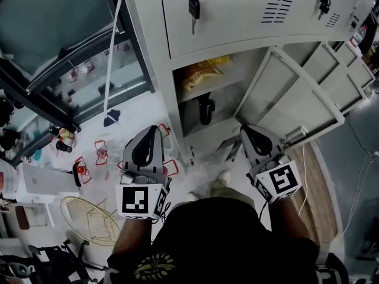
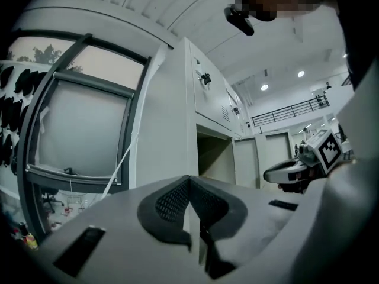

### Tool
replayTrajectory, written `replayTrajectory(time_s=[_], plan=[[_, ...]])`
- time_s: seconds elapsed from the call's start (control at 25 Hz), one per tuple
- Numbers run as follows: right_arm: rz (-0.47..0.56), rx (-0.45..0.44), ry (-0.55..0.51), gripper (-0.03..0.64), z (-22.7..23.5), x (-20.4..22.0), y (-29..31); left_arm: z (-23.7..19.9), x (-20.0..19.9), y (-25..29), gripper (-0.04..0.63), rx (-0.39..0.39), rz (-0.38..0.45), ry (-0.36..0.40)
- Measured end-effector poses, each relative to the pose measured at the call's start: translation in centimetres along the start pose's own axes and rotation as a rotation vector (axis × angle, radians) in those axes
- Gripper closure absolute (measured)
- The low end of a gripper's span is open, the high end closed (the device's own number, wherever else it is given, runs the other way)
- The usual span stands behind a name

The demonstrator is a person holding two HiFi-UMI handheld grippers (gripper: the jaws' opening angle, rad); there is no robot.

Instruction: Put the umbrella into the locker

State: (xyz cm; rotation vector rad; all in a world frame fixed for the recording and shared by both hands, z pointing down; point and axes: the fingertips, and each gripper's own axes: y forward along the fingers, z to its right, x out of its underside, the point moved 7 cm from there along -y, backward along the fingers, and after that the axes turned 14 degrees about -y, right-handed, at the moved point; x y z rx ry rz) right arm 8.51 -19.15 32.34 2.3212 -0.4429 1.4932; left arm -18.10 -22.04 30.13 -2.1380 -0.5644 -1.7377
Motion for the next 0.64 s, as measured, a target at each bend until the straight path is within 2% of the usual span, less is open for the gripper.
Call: replayTrajectory(time_s=[0.28,0.48,0.64], plan=[[-0.010,-0.023,-0.015,0.589,-0.3,-0.2,-0.8,0.6,0.6,-0.3,0.572,0.004,-0.001,-0.018],[0.033,-0.061,-0.049,0.589,0.6,-0.6,-1.0,2.4,1.2,0.7,0.572,-0.004,0.001,-0.009],[0.041,-0.076,-0.031,0.589,1.7,-0.2,-2.0,4.5,1.2,1.6,0.572,0.002,-0.013,0.007]])
